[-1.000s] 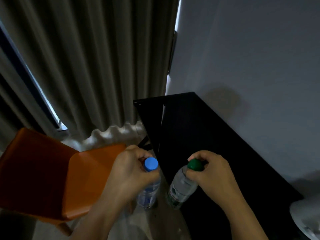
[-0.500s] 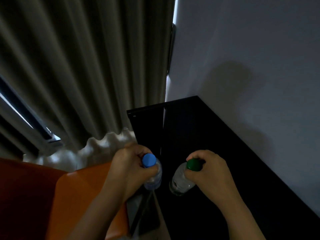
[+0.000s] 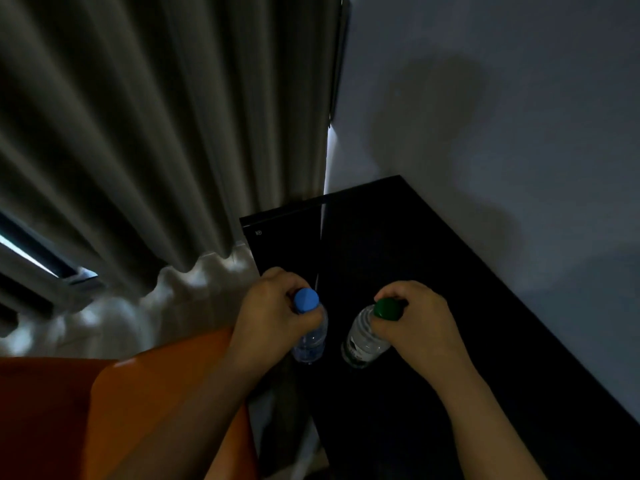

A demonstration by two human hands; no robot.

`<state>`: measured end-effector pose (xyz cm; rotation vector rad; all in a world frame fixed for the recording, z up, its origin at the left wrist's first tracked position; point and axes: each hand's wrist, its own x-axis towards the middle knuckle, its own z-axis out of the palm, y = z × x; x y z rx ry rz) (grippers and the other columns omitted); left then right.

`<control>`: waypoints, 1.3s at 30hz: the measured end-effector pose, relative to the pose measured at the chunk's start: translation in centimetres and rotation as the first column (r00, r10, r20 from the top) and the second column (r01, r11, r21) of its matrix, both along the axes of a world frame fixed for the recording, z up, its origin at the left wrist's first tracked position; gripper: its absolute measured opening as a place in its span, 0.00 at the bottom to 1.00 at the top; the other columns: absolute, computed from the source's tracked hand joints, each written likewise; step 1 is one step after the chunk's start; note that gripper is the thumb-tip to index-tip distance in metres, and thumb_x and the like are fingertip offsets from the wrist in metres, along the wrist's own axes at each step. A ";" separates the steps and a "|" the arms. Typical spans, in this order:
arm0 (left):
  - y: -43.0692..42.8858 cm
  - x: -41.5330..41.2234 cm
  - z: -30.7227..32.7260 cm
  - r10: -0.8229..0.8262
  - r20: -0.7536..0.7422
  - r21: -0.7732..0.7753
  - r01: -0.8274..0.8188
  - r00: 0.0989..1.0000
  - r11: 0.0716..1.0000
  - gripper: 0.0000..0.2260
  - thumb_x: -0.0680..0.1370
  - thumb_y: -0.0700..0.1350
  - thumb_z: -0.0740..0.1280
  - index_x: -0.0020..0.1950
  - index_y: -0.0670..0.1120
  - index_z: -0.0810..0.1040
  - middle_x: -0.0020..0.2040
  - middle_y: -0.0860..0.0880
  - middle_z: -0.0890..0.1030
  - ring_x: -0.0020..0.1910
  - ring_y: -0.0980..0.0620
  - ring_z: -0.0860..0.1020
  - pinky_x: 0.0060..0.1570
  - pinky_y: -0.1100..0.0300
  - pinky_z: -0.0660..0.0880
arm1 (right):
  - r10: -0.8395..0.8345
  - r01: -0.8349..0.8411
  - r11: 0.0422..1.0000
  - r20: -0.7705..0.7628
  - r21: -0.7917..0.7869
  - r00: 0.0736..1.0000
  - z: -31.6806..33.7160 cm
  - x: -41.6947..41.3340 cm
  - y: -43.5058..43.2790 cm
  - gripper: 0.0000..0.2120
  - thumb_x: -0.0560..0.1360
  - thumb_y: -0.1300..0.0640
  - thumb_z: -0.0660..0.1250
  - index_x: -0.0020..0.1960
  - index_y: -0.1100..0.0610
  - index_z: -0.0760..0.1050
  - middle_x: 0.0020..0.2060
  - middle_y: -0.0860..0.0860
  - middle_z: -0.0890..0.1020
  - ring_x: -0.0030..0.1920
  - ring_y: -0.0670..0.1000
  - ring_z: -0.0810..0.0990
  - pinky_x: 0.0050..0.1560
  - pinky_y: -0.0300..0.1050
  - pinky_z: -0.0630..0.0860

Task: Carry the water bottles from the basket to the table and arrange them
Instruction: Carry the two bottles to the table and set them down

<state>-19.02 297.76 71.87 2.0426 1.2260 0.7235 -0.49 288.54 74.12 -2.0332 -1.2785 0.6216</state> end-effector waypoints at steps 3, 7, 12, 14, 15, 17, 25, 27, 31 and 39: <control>3.3 1.0 -1.7 0.000 -0.013 -0.009 0.000 1.000 1.000 0.10 0.64 0.44 0.77 0.42 0.49 0.78 0.42 0.53 0.75 0.39 0.58 0.74 0.38 0.67 0.68 | -0.019 0.019 1.000 0.001 -0.017 1.000 -0.6 0.2 1.8 0.09 0.67 0.61 0.74 0.46 0.53 0.79 0.44 0.45 0.78 0.43 0.43 0.78 0.40 0.34 0.76; 7.0 2.5 -3.4 -0.014 -0.053 -0.010 0.014 0.999 1.000 0.10 0.66 0.44 0.76 0.44 0.46 0.79 0.44 0.51 0.75 0.40 0.56 0.74 0.38 0.71 0.66 | -0.040 0.040 0.999 -0.003 -0.028 0.999 -1.5 0.6 3.8 0.10 0.67 0.60 0.74 0.46 0.51 0.79 0.43 0.44 0.78 0.42 0.42 0.78 0.38 0.31 0.73; 10.4 3.8 -4.7 -0.017 -0.081 -0.018 0.016 0.997 1.000 0.11 0.66 0.43 0.76 0.45 0.45 0.80 0.45 0.50 0.74 0.40 0.55 0.74 0.39 0.66 0.69 | -0.052 0.051 0.998 -0.003 -0.037 0.999 -2.9 0.9 5.9 0.10 0.67 0.61 0.74 0.46 0.53 0.79 0.44 0.45 0.78 0.43 0.42 0.77 0.42 0.34 0.75; 11.3 4.1 -5.0 -0.015 -0.080 -0.027 0.013 0.997 1.000 0.11 0.66 0.43 0.76 0.45 0.44 0.80 0.45 0.50 0.74 0.40 0.54 0.74 0.41 0.62 0.70 | -0.055 0.055 0.998 -0.003 -0.037 0.998 -3.3 1.0 6.5 0.10 0.67 0.62 0.74 0.46 0.53 0.79 0.44 0.46 0.78 0.44 0.42 0.77 0.42 0.34 0.75; 11.6 4.2 -5.2 -0.017 -0.078 -0.032 0.014 0.997 0.999 0.11 0.66 0.43 0.76 0.45 0.44 0.80 0.45 0.51 0.73 0.40 0.55 0.73 0.41 0.64 0.69 | -0.055 0.054 0.998 -0.001 -0.038 0.999 -3.5 1.1 6.8 0.10 0.67 0.62 0.74 0.47 0.54 0.79 0.44 0.46 0.78 0.44 0.42 0.77 0.42 0.34 0.75; 12.0 4.4 -5.5 -0.027 -0.087 -0.041 0.024 0.996 0.999 0.11 0.67 0.43 0.76 0.46 0.44 0.80 0.45 0.51 0.73 0.40 0.55 0.73 0.40 0.66 0.67 | -0.053 0.053 0.998 0.005 -0.040 0.999 -3.9 1.2 7.3 0.10 0.67 0.62 0.74 0.47 0.54 0.79 0.44 0.46 0.77 0.44 0.43 0.77 0.42 0.35 0.75; 13.1 4.7 -6.1 -0.033 -0.107 -0.085 0.024 0.994 0.996 0.10 0.68 0.43 0.75 0.47 0.44 0.80 0.47 0.50 0.73 0.43 0.53 0.73 0.44 0.62 0.68 | -0.035 0.035 0.998 0.017 -0.046 0.999 -4.7 2.1 9.7 0.11 0.67 0.61 0.74 0.48 0.53 0.79 0.46 0.47 0.78 0.44 0.43 0.77 0.42 0.34 0.74; 13.5 4.7 -6.2 -0.033 -0.104 -0.087 0.024 0.994 0.996 0.10 0.68 0.43 0.75 0.47 0.44 0.79 0.46 0.50 0.72 0.43 0.54 0.73 0.44 0.62 0.67 | -0.034 0.035 0.998 0.023 -0.047 0.999 -4.9 2.4 10.4 0.11 0.67 0.61 0.74 0.48 0.53 0.79 0.46 0.48 0.78 0.45 0.43 0.77 0.42 0.34 0.74; 13.7 4.7 -6.4 -0.058 -0.105 -0.095 0.048 0.993 0.994 0.11 0.69 0.44 0.75 0.49 0.44 0.80 0.48 0.49 0.73 0.43 0.54 0.73 0.44 0.62 0.67 | -0.011 0.014 0.997 0.044 -0.071 0.999 -5.3 2.8 11.6 0.12 0.67 0.61 0.74 0.50 0.56 0.79 0.49 0.51 0.78 0.47 0.48 0.78 0.48 0.41 0.77; 13.7 4.5 -6.7 -0.026 -0.076 -0.079 0.020 0.997 0.997 0.13 0.68 0.42 0.75 0.50 0.42 0.80 0.49 0.46 0.75 0.45 0.51 0.75 0.45 0.61 0.70 | -0.012 0.016 0.996 0.057 -0.083 0.998 -6.3 3.0 13.2 0.11 0.68 0.62 0.74 0.50 0.56 0.79 0.49 0.51 0.78 0.47 0.49 0.77 0.46 0.38 0.74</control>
